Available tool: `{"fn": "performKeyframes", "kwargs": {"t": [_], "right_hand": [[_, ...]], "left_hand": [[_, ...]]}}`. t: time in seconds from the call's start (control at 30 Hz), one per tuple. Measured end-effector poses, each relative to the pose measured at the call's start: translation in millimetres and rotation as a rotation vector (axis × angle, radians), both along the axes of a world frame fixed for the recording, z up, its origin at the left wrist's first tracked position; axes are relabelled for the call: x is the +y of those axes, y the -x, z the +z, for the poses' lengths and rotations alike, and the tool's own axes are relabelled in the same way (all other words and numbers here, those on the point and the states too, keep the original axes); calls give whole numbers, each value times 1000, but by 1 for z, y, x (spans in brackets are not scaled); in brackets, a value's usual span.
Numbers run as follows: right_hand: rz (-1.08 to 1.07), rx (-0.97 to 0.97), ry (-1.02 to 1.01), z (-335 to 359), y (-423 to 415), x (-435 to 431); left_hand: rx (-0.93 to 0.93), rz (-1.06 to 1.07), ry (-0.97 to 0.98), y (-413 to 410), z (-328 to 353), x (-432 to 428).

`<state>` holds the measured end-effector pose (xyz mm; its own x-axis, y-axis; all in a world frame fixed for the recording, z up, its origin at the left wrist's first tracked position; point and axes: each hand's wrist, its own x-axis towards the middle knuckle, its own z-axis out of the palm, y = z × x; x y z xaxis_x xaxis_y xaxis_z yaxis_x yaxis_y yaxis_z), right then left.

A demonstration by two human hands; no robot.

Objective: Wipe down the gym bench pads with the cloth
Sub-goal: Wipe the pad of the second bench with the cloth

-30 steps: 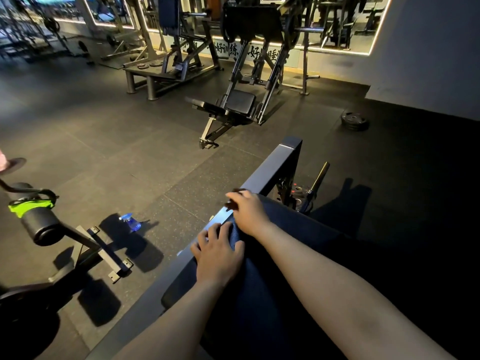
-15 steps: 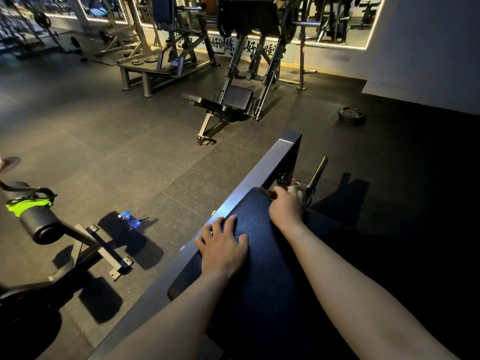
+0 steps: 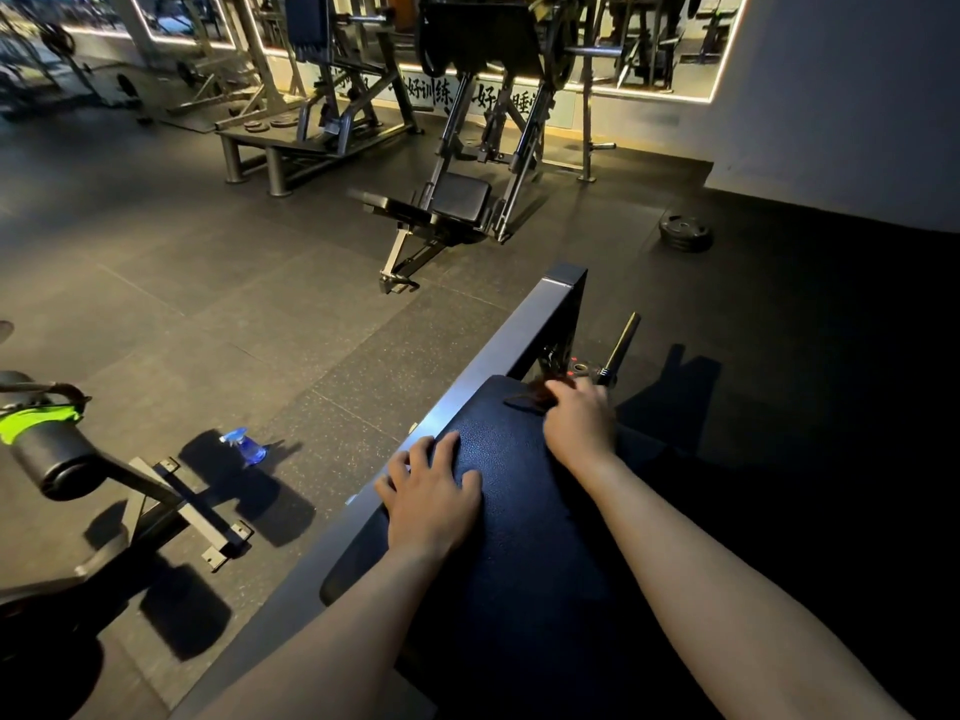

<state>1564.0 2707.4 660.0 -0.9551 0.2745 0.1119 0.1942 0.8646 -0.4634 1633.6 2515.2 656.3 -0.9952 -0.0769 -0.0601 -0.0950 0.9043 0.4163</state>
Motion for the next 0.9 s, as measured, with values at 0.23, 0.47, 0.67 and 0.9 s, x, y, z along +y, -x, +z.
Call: {"fn": "performKeyframes", "kwargs": {"t": [0.23, 0.47, 0.67, 0.9], "right_hand": [[91, -145, 114, 11, 53, -32], [162, -297, 100, 16, 93, -51], [-65, -516, 202, 2, 66, 55], [-83, -556, 354, 7, 70, 54]], "left_hand": [[-16, 1, -8, 3, -1, 1], [-64, 89, -15, 29, 7, 16], [-41, -4, -32, 49, 8, 47], [23, -3, -13, 54, 0, 49]]}}
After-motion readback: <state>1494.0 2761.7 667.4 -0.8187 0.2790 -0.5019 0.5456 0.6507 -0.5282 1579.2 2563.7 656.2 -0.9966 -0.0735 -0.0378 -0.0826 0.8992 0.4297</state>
